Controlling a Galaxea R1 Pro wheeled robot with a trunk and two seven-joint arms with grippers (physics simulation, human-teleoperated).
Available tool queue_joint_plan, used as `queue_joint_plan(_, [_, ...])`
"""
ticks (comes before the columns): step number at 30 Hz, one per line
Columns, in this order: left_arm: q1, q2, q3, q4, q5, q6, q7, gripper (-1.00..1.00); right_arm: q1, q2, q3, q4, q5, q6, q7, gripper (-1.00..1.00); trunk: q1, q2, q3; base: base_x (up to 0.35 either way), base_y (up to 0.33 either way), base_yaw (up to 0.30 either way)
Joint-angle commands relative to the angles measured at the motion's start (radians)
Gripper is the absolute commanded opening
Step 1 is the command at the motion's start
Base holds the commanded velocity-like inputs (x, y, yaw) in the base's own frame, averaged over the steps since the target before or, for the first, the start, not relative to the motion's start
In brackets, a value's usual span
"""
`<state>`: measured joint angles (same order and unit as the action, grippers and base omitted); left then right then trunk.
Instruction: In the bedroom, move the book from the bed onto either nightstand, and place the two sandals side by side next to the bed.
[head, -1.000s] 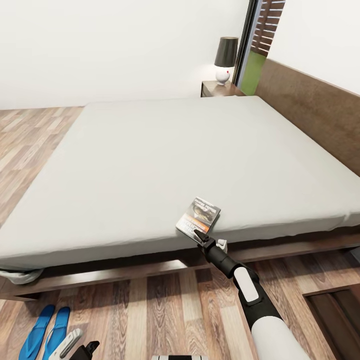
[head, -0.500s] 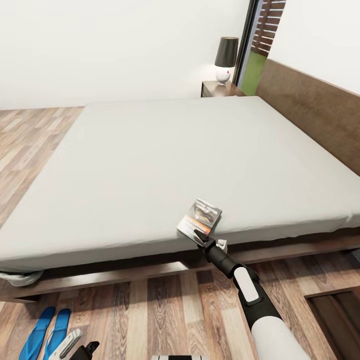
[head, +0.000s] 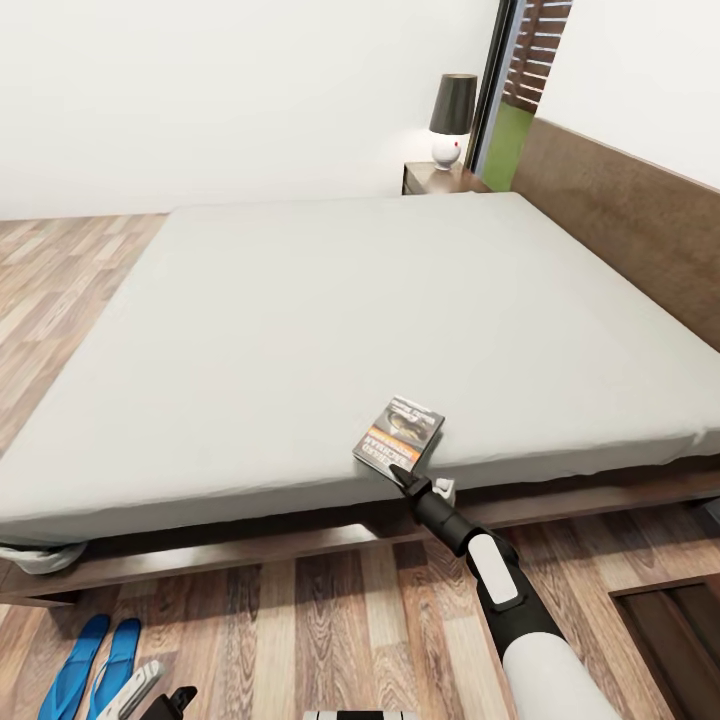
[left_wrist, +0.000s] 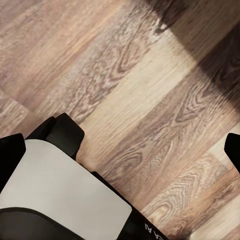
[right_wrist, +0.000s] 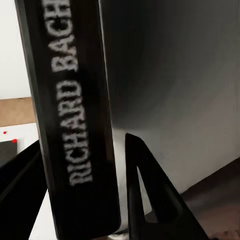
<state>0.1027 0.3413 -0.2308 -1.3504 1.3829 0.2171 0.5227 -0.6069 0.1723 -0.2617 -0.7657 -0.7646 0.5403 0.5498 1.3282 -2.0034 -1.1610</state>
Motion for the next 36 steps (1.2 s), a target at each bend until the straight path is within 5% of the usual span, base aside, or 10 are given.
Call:
queue_joint_plan(1, [0.0,0.001,-0.001,-0.002,0.005,0.001,0.006,1.0,-0.001,0.001,-0.006,0.0,0.0,0.004,0.002,-1.0,0.0,0.0,-0.001,0.0,0.0,0.0])
queue_joint_plan(11, [0.0,0.001,-0.001,-0.002,0.006,0.001,0.004,1.0,0.005,0.0,-0.002,0.0,0.004,-0.107,0.197,-1.0,0.0,0.0,-0.001,0.0,0.0,0.0])
queue_joint_plan(17, [0.0,0.0,0.0,-0.01,0.007,0.0,0.003,1.0,0.005,0.0,0.001,0.0,0.003,-0.115,0.217,-1.0,0.0,0.0,-0.001,0.0,0.0,0.0])
queue_joint_plan(30, [0.0,-0.014,0.003,-0.033,0.005,-0.001,0.006,1.0,0.003,-0.001,0.011,-0.011,0.011,-0.106,0.214,-1.0,-0.05,0.091,0.04,0.0,0.0,0.0])
queue_joint_plan(32, [0.0,-0.015,0.002,-0.069,0.005,-0.002,0.013,1.0,0.003,-0.001,0.024,-0.03,0.012,-0.103,0.214,-1.0,-0.058,0.105,0.046,0.0,0.0,0.0])
queue_joint_plan(36, [-0.006,-0.02,0.002,-0.164,-0.03,0.001,0.017,1.0,0.005,-0.002,0.12,-0.128,0.013,-0.083,0.214,-1.0,-0.073,0.133,0.059,0.0,0.0,0.0])
